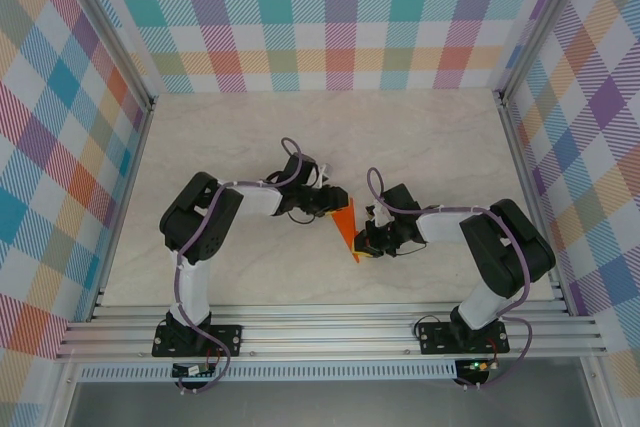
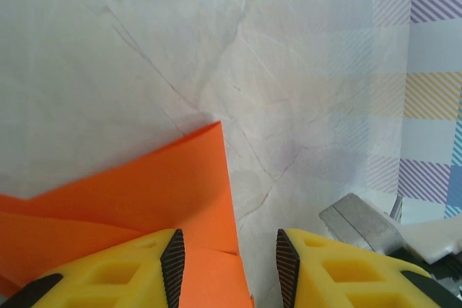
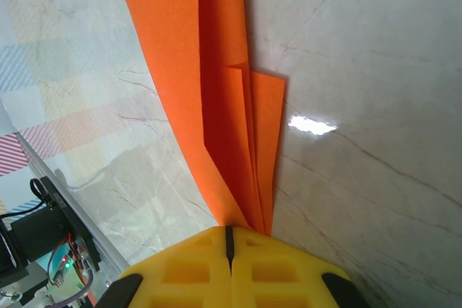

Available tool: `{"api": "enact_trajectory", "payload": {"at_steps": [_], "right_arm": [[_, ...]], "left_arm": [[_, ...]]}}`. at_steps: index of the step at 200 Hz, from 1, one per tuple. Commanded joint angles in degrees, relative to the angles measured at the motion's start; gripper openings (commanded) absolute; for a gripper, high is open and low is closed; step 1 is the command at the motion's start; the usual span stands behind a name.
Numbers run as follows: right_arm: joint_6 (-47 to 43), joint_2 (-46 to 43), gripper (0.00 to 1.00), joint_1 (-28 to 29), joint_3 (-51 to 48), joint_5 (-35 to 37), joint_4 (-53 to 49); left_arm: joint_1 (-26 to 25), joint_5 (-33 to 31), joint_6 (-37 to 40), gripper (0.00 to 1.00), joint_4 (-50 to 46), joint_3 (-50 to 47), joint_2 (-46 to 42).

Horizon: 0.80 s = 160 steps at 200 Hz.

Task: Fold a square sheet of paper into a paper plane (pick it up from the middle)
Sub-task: Fold the wing for the fifth time at the center of the table.

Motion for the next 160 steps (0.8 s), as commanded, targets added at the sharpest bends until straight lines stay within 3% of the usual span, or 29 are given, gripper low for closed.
{"api": "enact_trajectory", "payload": {"at_steps": [1,71,124,160], "right_arm": [[-1.4,3.18,0.03,0.74,-2.56,7.23,-10.16],[-1.43,3.65,0.04,0.76,-0.89,6.7,-10.06],[-1.73,4.31,0.04,0.74,0.62,6.33,-10.16],[-1.42,5.23,0.04,0.74,1.02,6.08,-9.13]], "left_arm": [[5.11,-8.34,4.94,0.42,-0.17,2.0,3.1],[7.94,-6.62,7.99,0.43,-6.35,7.7,2.89],[7.58,-6.93,6.17,0.44,-9.64,6.81,-7.23],[3.12,-7.31,1.59,0.33,-10.24,0.68,-13.46]]}}
